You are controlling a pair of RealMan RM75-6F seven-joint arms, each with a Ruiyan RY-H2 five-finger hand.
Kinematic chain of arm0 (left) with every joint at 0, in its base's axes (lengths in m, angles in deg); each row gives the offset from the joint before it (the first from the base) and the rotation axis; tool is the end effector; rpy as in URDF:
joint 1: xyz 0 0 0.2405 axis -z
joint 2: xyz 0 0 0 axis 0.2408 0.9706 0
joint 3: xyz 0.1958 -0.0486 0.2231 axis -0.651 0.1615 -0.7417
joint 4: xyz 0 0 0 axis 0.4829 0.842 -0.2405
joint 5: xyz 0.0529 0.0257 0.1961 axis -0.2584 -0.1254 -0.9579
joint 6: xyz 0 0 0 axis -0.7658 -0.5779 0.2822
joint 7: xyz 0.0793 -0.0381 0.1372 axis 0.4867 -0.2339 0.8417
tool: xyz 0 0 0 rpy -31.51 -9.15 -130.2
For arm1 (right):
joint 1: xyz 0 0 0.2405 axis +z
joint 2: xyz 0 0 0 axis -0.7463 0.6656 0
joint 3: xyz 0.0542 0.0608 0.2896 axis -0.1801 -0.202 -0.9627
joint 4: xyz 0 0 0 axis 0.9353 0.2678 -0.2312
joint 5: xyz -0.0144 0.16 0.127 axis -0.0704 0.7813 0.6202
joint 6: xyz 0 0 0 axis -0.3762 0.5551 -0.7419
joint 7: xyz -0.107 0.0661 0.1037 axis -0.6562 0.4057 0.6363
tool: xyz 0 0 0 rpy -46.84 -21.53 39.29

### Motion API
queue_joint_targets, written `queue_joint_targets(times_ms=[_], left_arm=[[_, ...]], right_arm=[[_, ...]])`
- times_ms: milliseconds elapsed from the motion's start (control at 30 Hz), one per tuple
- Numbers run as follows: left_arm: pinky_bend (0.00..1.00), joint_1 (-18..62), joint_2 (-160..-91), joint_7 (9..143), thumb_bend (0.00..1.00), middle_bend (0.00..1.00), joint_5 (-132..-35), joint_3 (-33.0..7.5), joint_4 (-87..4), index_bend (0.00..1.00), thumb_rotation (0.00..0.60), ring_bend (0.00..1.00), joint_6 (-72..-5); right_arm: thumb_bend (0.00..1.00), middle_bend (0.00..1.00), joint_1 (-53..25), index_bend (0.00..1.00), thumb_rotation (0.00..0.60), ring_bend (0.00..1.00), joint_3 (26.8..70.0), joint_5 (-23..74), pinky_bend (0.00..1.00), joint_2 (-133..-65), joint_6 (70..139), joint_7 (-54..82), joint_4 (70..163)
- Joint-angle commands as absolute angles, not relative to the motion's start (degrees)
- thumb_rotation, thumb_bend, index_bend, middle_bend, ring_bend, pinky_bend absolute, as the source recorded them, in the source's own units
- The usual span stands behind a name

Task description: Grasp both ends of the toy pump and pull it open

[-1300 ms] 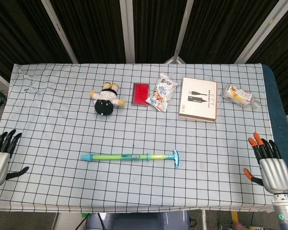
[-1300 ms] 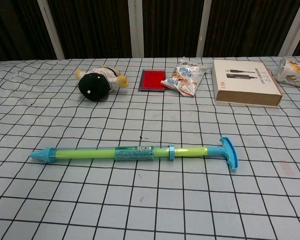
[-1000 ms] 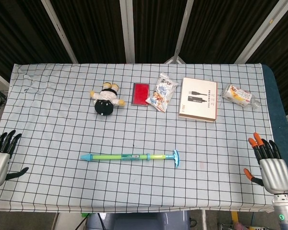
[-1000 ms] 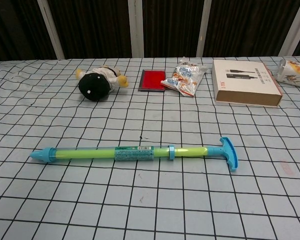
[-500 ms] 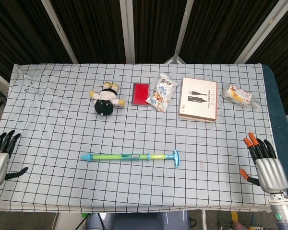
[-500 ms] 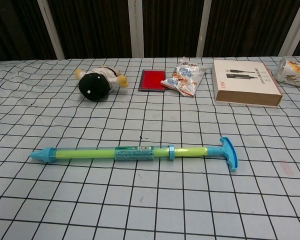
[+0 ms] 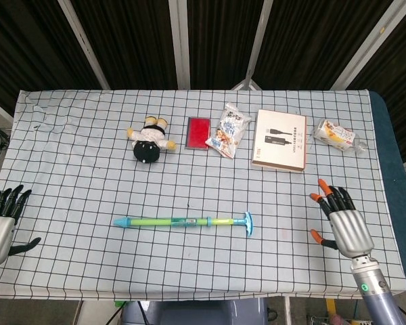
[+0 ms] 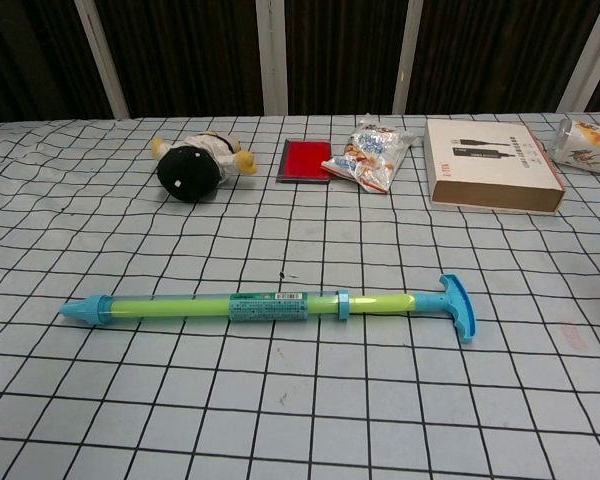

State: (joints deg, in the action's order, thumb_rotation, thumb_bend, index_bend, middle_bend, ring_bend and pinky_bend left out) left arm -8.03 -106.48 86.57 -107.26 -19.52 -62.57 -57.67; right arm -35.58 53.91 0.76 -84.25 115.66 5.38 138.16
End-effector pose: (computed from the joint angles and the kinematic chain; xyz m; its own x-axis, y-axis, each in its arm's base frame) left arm -0.3485 0.2039 0.1725 0.5436 0.0524 0.8377 0.8392 -0.0168 -0.5436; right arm -0.2998 -0.2492 0.1270 0.3997 -0.0968 0.9115 -0.9064 -0.1903 0.3772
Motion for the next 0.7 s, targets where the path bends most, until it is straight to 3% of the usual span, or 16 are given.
queue_joint_targets(times_ms=[33,300,700], left_arm=[[0.00,-7.98,-106.45,86.59,0.01,0.00,-107.24,-19.53,-62.62,0.00,0.600,0.00,-57.58],[0.00,-7.89,-106.31,86.18,0.02,0.00,-107.04,-19.55,-62.53,0.00,0.600,0.00,-57.25],[0.00,-7.81,-106.10,85.33,0.02,0.00,-105.95,-19.30,-62.47,0.00,0.600,0.00,-56.59]], right_arm=[[0.30,0.09,-32.50,0.31,0.600,0.00,53.15,2.41,0.00,-87.66,111.65,0.87,139.71],[0.31,0.12,-28.02,0.35,0.600,0.00,52.06,6.21,0.00,-96.25,106.40,-7.10,139.18],[0.31,0.14,-24.40,0.40,0.600,0.00,51.21,10.17,0.00,-105.99,104.23,-13.04,135.83]])
